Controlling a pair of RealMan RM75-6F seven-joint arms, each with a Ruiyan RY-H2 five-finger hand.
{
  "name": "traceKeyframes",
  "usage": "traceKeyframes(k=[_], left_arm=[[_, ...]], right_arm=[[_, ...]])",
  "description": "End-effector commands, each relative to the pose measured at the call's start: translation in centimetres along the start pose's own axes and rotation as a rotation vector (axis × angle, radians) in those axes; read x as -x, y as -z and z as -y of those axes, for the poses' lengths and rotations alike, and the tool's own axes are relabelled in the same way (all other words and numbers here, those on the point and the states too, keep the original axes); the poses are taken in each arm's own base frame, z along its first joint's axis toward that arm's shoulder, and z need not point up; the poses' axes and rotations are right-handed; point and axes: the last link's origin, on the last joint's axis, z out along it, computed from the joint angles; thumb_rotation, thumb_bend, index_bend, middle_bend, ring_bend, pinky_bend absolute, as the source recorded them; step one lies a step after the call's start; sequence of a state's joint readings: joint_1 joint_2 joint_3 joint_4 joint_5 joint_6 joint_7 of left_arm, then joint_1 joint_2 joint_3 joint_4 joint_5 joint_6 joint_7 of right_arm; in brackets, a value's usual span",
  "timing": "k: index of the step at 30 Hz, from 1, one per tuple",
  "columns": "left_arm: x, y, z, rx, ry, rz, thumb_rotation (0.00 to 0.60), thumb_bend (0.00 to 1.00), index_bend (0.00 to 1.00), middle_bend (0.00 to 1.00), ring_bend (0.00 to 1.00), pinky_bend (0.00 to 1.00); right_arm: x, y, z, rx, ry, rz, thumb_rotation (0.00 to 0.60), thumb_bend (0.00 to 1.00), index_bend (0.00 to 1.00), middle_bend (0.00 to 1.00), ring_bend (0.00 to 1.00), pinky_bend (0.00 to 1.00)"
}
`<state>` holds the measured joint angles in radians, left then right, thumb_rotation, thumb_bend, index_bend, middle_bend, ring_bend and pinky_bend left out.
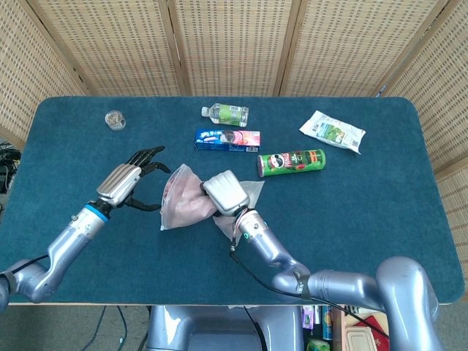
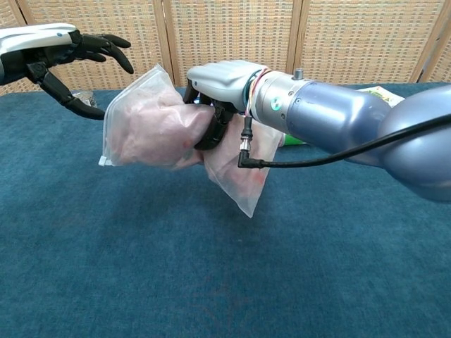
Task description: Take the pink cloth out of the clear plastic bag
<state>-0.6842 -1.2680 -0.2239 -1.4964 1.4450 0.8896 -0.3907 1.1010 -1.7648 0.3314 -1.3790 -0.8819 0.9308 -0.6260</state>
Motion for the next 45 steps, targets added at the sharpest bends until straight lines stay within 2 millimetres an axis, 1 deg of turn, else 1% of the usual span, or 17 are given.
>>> traceKeyframes(k=[1, 5, 12, 16, 27, 28, 29, 30, 31, 32, 33, 35, 40, 42, 44, 45], left_arm=[[0.5, -0.1, 0.2, -0.008, 0.015, 0.009, 0.600, 0.16, 0.30, 0.00, 0.00, 0.00], [0.9, -0.4, 0.2, -0.008, 0.015, 0.012, 0.600, 0.16, 0.30, 0.00, 0.00, 0.00], [1.9, -1.4, -0.3, 0.000, 0.015, 0.028, 0.600, 0.16, 0.30, 0.00, 0.00, 0.00], [2.3, -2.3, -1.1, 0.011, 0.014, 0.041, 0.600, 0.16, 0.30, 0.00, 0.00, 0.00], [4.0, -4.0, -2.9, 0.044, -0.005, 0.085, 0.600, 0.16, 0.31, 0.00, 0.00, 0.00], [4.2, -4.1, -3.0, 0.045, -0.005, 0.087, 0.600, 0.16, 0.34, 0.00, 0.00, 0.00], [4.4, -4.2, -3.1, 0.045, -0.006, 0.089, 0.600, 0.17, 0.40, 0.00, 0.00, 0.00], [4.6, -4.4, -3.2, 0.045, -0.012, 0.094, 0.600, 0.21, 0.50, 0.00, 0.00, 0.00], [4.7, -4.5, -3.3, 0.044, -0.017, 0.098, 0.600, 0.24, 0.57, 0.00, 0.00, 0.00], [4.9, -4.7, -3.4, 0.042, -0.023, 0.100, 0.600, 0.31, 0.64, 0.00, 0.00, 0.00], [5.0, -4.8, -3.5, 0.039, -0.034, 0.108, 0.600, 0.35, 0.68, 0.00, 0.00, 0.00], [5.2, -5.0, -3.7, 0.037, -0.041, 0.111, 0.600, 0.38, 0.69, 0.00, 0.00, 0.00], [5.6, -5.6, -4.2, 0.034, -0.055, 0.109, 0.600, 0.38, 0.69, 0.00, 0.00, 0.00], [5.8, -5.7, -4.4, 0.033, -0.055, 0.106, 0.600, 0.38, 0.69, 0.00, 0.00, 0.00], [6.0, -5.9, -4.5, 0.032, -0.058, 0.103, 0.600, 0.38, 0.69, 0.00, 0.00, 0.00], [6.1, -6.0, -4.6, 0.031, -0.057, 0.103, 0.600, 0.38, 0.69, 0.00, 0.00, 0.00]], right_arm=[[0.0, -0.1, -0.3, 0.019, -0.004, 0.003, 0.600, 0.70, 0.63, 0.75, 0.74, 0.80], [0.0, 0.0, -0.5, 0.026, -0.004, 0.006, 0.600, 0.70, 0.63, 0.75, 0.74, 0.80], [-0.4, 0.1, -0.4, 0.030, -0.023, 0.004, 0.600, 0.71, 0.63, 0.75, 0.74, 0.80], [-0.6, 0.1, -0.4, 0.034, -0.039, 0.004, 0.600, 0.71, 0.63, 0.75, 0.74, 0.80], [-0.8, 0.2, -0.3, 0.039, -0.059, 0.006, 0.600, 0.72, 0.63, 0.75, 0.74, 0.80], [-0.8, 0.2, -0.3, 0.040, -0.062, 0.008, 0.600, 0.72, 0.63, 0.75, 0.74, 0.80], [-0.8, 0.2, -0.3, 0.040, -0.063, 0.009, 0.600, 0.72, 0.63, 0.75, 0.74, 0.80], [-0.8, 0.3, -0.3, 0.042, -0.063, 0.008, 0.600, 0.72, 0.63, 0.75, 0.74, 0.80], [-0.9, 0.3, -0.4, 0.043, -0.063, 0.008, 0.600, 0.72, 0.63, 0.75, 0.74, 0.80], [-0.9, 0.3, -0.4, 0.044, -0.064, 0.008, 0.600, 0.72, 0.63, 0.75, 0.74, 0.80], [-0.9, 0.4, -0.5, 0.046, -0.064, 0.008, 0.600, 0.73, 0.63, 0.75, 0.74, 0.80], [-1.0, 0.5, -0.7, 0.049, -0.065, 0.008, 0.600, 0.73, 0.63, 0.75, 0.74, 0.80], [-1.1, 0.8, -1.2, 0.059, -0.068, 0.009, 0.600, 0.73, 0.63, 0.75, 0.74, 0.80], [-1.2, 0.9, -1.5, 0.061, -0.075, 0.012, 0.600, 0.73, 0.62, 0.73, 0.74, 0.80], [-1.2, 1.2, -1.6, 0.059, -0.090, 0.023, 0.600, 0.58, 0.53, 0.64, 0.70, 0.73], [-1.2, 1.3, -1.9, 0.058, -0.095, 0.033, 0.600, 0.42, 0.40, 0.53, 0.59, 0.61]])
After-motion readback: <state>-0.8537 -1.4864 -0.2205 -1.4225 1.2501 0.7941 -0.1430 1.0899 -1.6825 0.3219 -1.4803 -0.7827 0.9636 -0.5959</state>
